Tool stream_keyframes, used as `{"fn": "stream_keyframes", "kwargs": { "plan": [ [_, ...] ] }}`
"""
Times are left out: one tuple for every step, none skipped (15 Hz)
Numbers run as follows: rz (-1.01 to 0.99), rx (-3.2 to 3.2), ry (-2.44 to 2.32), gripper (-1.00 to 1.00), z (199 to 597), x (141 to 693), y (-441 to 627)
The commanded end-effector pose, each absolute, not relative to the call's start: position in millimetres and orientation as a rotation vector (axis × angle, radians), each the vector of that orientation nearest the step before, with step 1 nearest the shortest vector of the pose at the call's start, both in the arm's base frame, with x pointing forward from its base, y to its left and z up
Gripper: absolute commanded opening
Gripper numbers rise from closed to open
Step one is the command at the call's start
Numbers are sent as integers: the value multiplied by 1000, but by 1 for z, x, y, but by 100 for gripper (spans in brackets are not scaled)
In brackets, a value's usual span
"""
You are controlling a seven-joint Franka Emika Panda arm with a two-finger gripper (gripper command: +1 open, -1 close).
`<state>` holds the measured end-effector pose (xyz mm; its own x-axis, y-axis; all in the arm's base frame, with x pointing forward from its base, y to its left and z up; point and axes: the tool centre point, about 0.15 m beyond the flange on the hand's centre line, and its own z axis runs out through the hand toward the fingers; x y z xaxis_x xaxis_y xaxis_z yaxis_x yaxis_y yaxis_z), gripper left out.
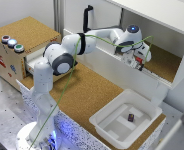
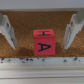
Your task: Go towards the pink block and pick it up
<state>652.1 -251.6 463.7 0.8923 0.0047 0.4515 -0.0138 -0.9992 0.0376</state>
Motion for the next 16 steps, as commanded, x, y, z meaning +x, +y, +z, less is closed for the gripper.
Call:
{"fn": "stream_keyframes", "kwargs": {
  "plan": [
    [575, 3125, -20, -100, 466, 699, -255],
    [569, 3128, -29, -100, 465, 699, -256],
    [560, 3132, -41, -100, 464, 700, -257],
    [548, 3144, -58, -100, 464, 702, -260],
    [546, 3140, -82, -100, 463, 703, -262],
    [555, 3135, -100, -100, 464, 699, -265],
    [572, 3120, -127, -100, 468, 692, -268],
    [613, 3124, -148, -100, 475, 680, -273],
    [645, 3119, -183, -100, 482, 665, -277],
    [686, 3111, -224, -100, 489, 648, -282],
    [726, 3093, -239, -100, 494, 632, -285],
    [741, 3072, -265, -100, 496, 620, -286],
    [751, 3072, -281, -100, 497, 605, -288],
    [769, 3053, -295, -100, 498, 592, -289],
    [776, 3037, -312, -100, 497, 579, -290],
    [781, 3022, -330, -100, 496, 568, -290]
  ]
}}
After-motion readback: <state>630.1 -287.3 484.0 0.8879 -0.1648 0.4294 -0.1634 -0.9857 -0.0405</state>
